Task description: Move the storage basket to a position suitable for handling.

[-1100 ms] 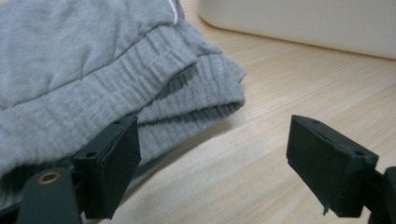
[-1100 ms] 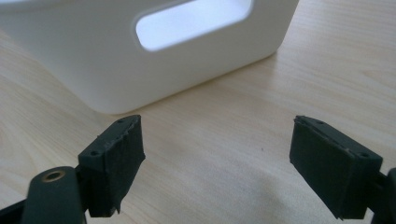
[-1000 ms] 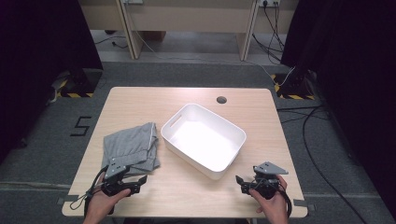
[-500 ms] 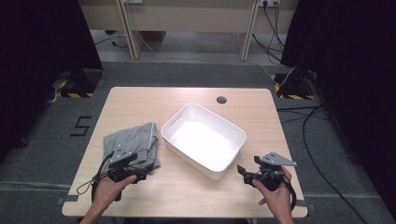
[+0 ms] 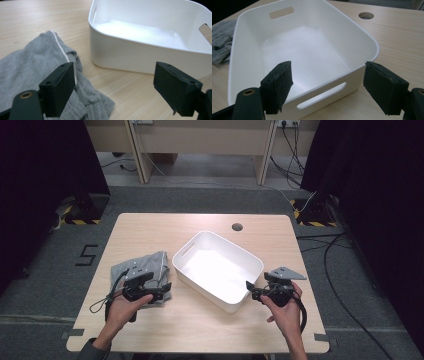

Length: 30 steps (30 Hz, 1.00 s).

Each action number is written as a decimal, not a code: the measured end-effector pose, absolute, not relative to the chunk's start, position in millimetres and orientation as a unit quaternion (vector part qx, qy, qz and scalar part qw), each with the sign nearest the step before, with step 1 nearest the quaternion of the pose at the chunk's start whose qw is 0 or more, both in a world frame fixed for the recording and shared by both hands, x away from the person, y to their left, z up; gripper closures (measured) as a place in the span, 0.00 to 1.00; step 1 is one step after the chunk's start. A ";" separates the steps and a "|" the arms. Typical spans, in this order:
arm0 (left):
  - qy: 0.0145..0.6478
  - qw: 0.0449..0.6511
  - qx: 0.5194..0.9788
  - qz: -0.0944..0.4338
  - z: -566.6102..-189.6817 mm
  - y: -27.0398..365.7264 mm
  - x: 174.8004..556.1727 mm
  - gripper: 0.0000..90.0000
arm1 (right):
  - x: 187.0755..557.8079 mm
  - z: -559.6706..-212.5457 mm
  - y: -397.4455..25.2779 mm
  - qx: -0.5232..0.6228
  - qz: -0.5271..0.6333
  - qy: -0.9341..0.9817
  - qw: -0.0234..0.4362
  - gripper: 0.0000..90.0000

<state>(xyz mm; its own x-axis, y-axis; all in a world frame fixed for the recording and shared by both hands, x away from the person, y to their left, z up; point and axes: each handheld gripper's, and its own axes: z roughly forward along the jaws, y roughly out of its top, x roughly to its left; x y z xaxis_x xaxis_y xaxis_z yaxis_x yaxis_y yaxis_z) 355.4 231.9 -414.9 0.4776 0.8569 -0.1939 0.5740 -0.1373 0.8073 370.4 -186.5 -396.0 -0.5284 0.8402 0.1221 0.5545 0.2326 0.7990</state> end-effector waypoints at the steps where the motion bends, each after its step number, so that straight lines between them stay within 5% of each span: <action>1: 0.484 0.442 0.738 0.161 -412.8 231.0 357.5 0.19 | 374.2 -397.7 -185.6 0.456 0.415 0.768 0.173 0.27; 16: 0.483 0.445 0.739 0.151 -407.6 207.4 391.5 0.25 | 410.6 -422.4 -183.4 0.499 0.372 0.765 0.165 0.33; 30: 0.477 0.444 0.746 0.138 -411.3 193.1 398.7 0.31 | 445.1 -423.7 -184.5 0.481 0.341 0.782 0.203 0.72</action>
<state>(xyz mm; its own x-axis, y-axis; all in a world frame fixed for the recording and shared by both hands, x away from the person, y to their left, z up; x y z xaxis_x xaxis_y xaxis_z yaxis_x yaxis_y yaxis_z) 398.7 193.1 -411.3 0.5070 0.8340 -0.2179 0.5891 -0.1508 0.7939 445.1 -184.5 -423.7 -0.4539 0.8910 0.0106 0.6141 0.3041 0.7283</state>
